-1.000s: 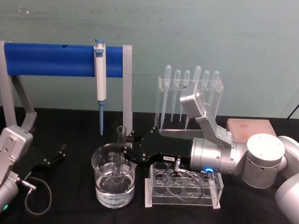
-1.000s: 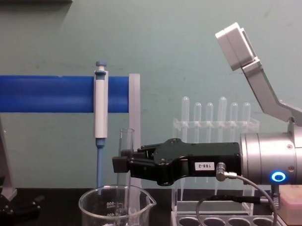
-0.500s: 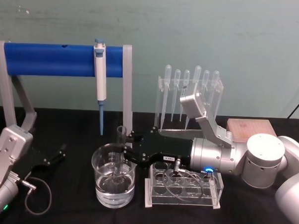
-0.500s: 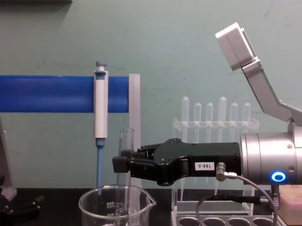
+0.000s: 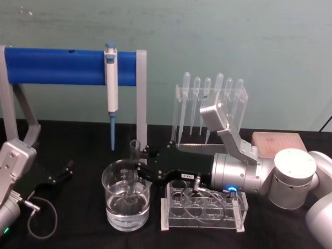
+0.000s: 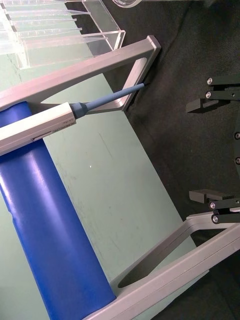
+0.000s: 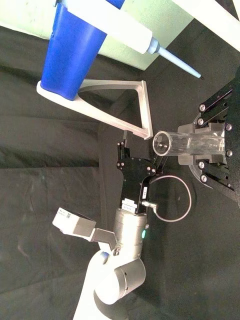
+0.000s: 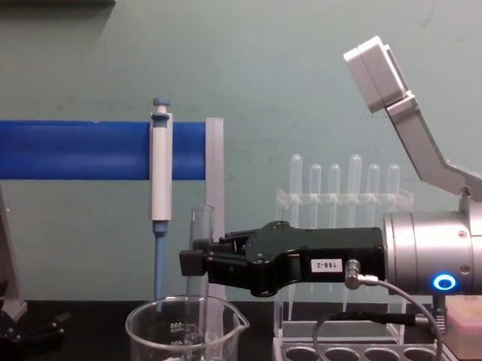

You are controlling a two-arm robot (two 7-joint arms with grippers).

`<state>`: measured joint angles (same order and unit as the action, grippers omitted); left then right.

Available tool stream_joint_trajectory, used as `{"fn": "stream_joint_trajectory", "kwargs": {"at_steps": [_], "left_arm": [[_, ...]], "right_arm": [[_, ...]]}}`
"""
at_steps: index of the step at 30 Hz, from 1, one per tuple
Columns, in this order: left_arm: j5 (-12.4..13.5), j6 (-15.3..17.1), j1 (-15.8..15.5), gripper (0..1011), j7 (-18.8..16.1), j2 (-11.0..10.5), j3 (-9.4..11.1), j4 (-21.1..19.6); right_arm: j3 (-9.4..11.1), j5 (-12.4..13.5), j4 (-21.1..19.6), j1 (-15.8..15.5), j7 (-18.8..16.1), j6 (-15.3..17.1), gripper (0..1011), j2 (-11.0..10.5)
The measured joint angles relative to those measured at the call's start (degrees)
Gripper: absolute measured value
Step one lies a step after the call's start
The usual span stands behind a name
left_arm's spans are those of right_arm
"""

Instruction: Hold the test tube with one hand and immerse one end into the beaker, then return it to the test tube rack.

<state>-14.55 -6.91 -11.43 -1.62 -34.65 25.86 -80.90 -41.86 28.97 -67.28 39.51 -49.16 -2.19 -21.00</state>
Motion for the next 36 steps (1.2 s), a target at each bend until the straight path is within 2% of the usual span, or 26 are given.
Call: {"fn": "stream_joint_trajectory", "kwargs": {"at_steps": [36], "left_arm": [[0.0,0.0,0.0,1000,0.0,0.0,0.0,0.0]], "right_arm": [[0.0,0.0,0.0,0.0,0.0,0.0,224,0.0]]}}
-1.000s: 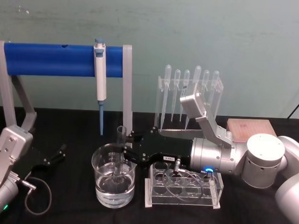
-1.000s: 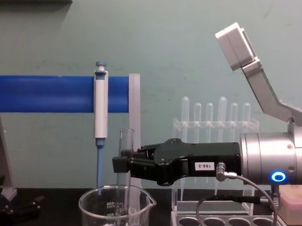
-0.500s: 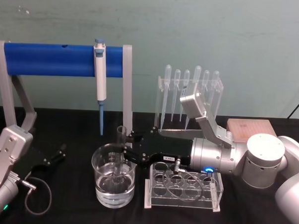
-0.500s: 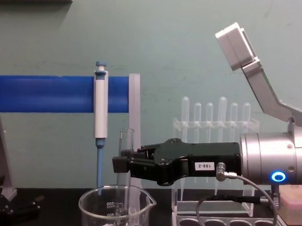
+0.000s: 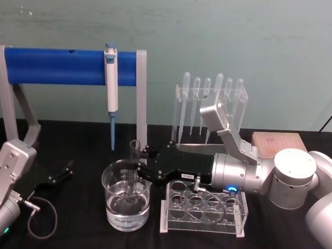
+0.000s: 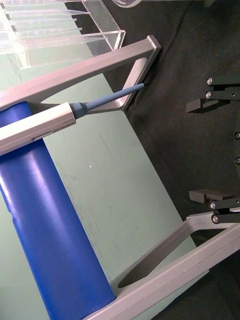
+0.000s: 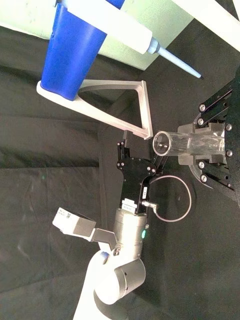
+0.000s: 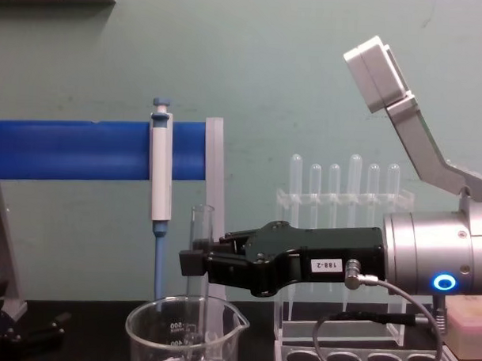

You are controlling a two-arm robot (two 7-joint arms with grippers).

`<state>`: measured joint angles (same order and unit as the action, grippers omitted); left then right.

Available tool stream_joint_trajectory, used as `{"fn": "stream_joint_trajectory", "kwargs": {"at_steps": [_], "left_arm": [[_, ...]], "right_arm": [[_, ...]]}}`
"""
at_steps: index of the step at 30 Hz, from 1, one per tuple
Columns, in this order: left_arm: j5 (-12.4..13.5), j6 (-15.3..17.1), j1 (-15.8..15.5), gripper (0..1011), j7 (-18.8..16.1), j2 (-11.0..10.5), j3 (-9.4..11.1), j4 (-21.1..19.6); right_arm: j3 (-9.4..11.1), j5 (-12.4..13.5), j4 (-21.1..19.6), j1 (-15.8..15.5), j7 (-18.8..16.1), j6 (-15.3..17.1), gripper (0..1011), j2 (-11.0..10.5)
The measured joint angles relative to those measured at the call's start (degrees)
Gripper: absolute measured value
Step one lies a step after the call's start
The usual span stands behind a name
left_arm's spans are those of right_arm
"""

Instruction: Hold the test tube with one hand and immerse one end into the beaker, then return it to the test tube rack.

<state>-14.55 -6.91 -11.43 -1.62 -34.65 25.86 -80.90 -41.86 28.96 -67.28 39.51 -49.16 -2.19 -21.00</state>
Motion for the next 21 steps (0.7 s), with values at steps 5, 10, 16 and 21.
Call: {"fn": "stream_joint_trajectory", "kwargs": {"at_steps": [5,10,16,21], "left_arm": [[0.0,0.0,0.0,1000,0.0,0.0,0.0,0.0],[0.0,0.0,0.0,1000,0.0,0.0,0.0,0.0],[0.0,0.0,0.0,1000,0.0,0.0,0.0,0.0],[0.0,0.0,0.0,1000,0.0,0.0,0.0,0.0]], "right_arm": [[0.0,0.0,0.0,0.0,0.0,0.0,224,0.0],[0.0,0.0,0.0,0.0,0.0,0.0,224,0.0],[0.0,0.0,0.0,0.0,0.0,0.0,224,0.0],[0.0,0.0,0.0,0.0,0.0,0.0,224,0.0]]}}
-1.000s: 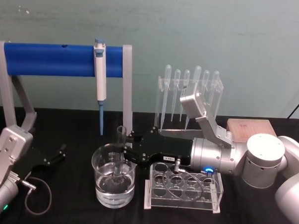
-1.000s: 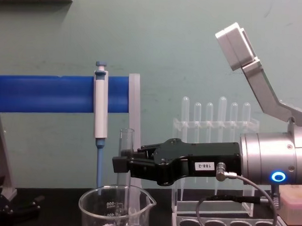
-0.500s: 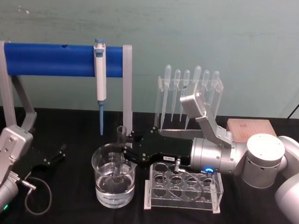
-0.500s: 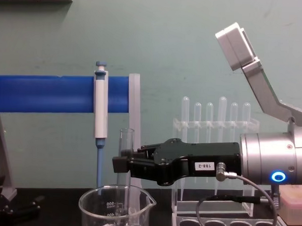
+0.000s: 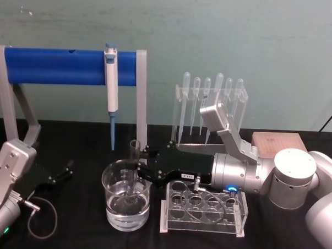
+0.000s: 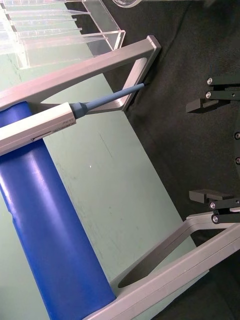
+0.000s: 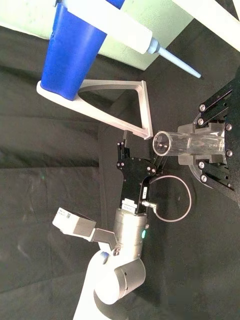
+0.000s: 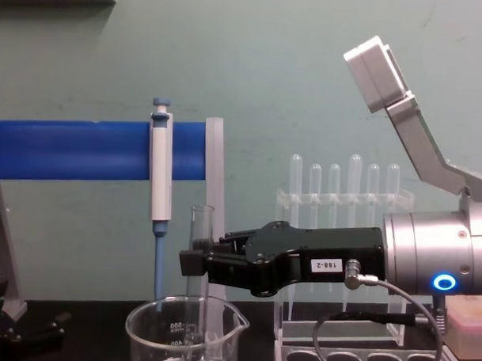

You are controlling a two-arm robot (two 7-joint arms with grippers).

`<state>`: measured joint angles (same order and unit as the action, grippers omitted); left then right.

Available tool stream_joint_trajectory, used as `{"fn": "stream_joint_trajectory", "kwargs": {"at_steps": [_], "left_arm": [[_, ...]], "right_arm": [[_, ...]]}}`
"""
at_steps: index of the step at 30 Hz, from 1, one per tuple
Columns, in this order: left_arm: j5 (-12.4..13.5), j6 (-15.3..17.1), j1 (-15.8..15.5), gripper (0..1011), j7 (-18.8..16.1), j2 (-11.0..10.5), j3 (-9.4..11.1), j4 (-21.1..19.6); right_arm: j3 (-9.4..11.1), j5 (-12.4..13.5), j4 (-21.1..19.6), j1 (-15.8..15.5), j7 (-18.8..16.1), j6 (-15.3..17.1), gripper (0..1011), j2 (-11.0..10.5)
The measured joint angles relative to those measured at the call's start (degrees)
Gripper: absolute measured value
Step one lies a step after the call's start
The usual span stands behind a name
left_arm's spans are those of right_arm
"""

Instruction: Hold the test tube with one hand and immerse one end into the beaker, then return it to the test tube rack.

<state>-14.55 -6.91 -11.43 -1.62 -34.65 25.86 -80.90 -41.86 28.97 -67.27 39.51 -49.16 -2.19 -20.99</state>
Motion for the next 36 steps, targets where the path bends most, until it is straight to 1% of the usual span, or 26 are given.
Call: {"fn": "stream_joint_trajectory", "kwargs": {"at_steps": [36], "left_arm": [[0.0,0.0,0.0,1000,0.0,0.0,0.0,0.0]], "right_arm": [[0.0,0.0,0.0,0.0,0.0,0.0,224,0.0]]}}
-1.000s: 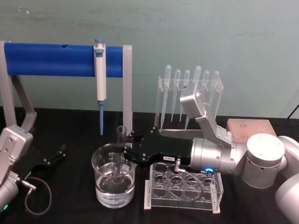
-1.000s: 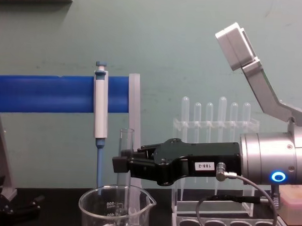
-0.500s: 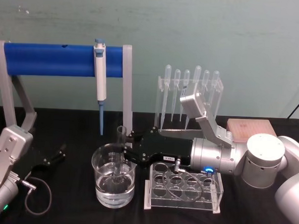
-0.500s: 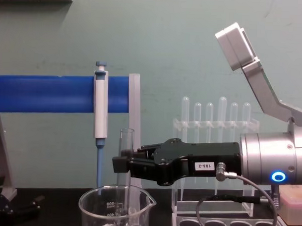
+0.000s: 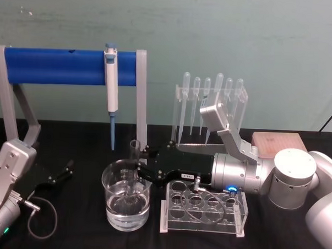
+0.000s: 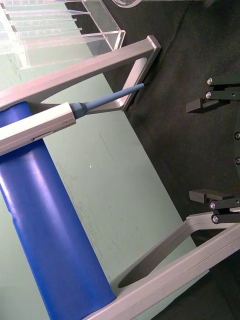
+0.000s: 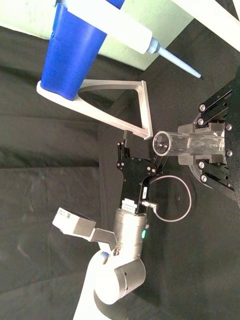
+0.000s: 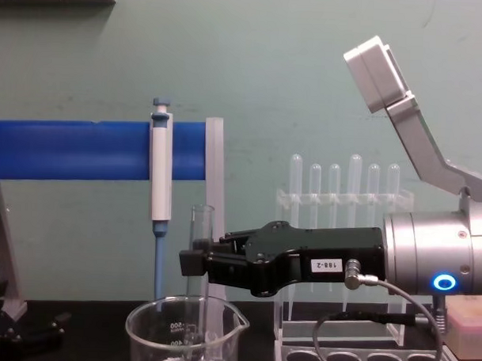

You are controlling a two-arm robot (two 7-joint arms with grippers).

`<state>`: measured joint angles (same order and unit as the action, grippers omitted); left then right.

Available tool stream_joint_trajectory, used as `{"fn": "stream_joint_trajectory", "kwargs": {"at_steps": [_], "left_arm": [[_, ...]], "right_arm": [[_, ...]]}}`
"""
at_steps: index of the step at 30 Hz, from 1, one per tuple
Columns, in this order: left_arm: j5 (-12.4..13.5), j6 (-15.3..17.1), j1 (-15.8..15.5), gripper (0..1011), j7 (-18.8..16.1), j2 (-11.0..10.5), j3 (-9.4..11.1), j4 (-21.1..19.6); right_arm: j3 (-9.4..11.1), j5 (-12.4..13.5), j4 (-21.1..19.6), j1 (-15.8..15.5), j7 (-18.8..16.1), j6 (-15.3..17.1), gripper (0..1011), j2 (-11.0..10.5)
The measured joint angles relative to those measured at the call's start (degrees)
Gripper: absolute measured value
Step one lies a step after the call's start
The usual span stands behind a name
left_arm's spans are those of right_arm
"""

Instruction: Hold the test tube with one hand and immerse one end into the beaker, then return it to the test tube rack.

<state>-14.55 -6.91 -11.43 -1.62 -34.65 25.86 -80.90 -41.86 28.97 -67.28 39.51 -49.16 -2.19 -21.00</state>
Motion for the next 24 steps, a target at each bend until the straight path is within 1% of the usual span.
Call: {"fn": "stream_joint_trajectory", "kwargs": {"at_steps": [24], "left_arm": [[0.0,0.0,0.0,1000,0.0,0.0,0.0,0.0]], "right_arm": [[0.0,0.0,0.0,0.0,0.0,0.0,224,0.0]]}}
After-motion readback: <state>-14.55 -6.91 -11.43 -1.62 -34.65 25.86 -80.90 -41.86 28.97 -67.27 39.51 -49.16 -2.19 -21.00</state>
